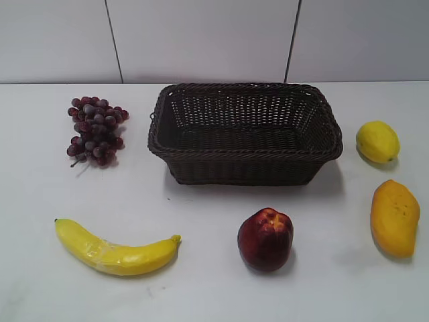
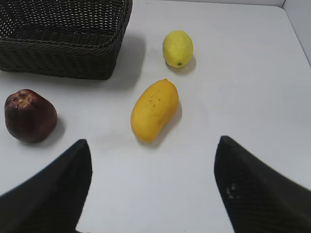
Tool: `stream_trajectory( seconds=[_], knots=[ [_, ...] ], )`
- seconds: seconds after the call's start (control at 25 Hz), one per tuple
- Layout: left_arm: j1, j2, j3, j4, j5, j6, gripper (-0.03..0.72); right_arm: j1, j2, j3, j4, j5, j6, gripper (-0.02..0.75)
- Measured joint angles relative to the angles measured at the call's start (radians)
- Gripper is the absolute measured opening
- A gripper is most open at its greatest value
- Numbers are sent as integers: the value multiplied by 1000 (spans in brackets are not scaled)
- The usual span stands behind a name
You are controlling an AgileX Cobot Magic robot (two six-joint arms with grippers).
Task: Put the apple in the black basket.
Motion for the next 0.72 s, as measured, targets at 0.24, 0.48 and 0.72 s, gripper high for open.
stream_trajectory(
  seconds=[0.24,0.48,0.72],
  knots=[
    [0,0,0,0,0,0,452,0,0,0,0,0,0,592],
    [0,0,0,0,0,0,451,0,0,0,-18,0,8,592],
    [0,0,0,0,0,0,451,0,0,0,-18,0,10,592]
  ],
)
